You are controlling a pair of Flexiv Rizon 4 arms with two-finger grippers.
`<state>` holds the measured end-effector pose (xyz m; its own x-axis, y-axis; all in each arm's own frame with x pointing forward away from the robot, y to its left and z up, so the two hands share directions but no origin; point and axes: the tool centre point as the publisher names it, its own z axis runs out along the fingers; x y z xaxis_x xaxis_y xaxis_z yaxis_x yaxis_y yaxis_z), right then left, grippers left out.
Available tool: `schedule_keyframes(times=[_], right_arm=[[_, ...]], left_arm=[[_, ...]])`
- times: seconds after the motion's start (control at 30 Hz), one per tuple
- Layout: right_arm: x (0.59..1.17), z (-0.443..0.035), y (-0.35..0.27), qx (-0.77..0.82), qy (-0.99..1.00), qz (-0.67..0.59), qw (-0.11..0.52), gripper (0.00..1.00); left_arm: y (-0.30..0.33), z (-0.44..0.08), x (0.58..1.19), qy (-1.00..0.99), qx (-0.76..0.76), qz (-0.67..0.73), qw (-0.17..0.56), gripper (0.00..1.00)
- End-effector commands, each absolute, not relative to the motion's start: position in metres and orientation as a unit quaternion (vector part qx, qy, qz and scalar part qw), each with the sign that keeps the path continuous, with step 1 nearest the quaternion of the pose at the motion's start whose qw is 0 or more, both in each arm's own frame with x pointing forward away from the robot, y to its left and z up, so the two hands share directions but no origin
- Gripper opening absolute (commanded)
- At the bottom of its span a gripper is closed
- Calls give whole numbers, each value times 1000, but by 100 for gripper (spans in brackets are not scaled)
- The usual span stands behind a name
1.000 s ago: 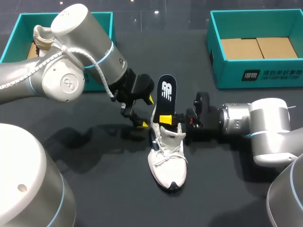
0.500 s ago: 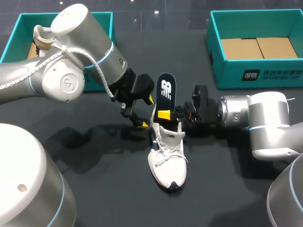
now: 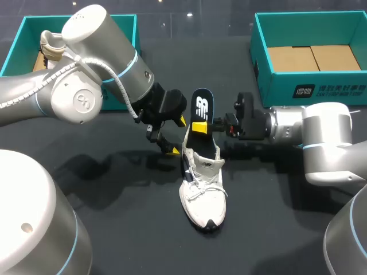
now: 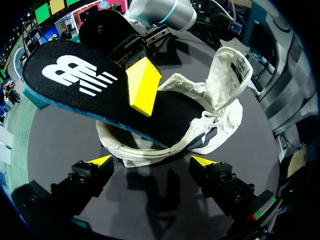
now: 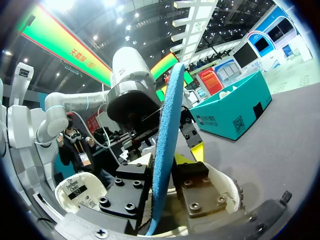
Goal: Take the shoe out of the shoebox, open the shoe tongue, remove and reinsert the insole, then place the shoe into the shoebox
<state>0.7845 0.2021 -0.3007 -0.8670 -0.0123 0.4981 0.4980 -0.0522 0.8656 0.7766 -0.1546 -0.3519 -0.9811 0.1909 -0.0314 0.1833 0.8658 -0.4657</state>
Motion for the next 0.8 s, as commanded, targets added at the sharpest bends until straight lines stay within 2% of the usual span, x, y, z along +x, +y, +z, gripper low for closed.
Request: schedule_keyframes(times=[0.03, 0.8], right_arm=[[787, -305, 198, -188, -658, -704, 189, 0], [756, -339, 203, -262, -660, -663, 236, 0]], left_arm=[[-155, -352, 776, -966, -97, 239, 7, 100], [-155, -352, 776, -966, -97, 239, 7, 100]])
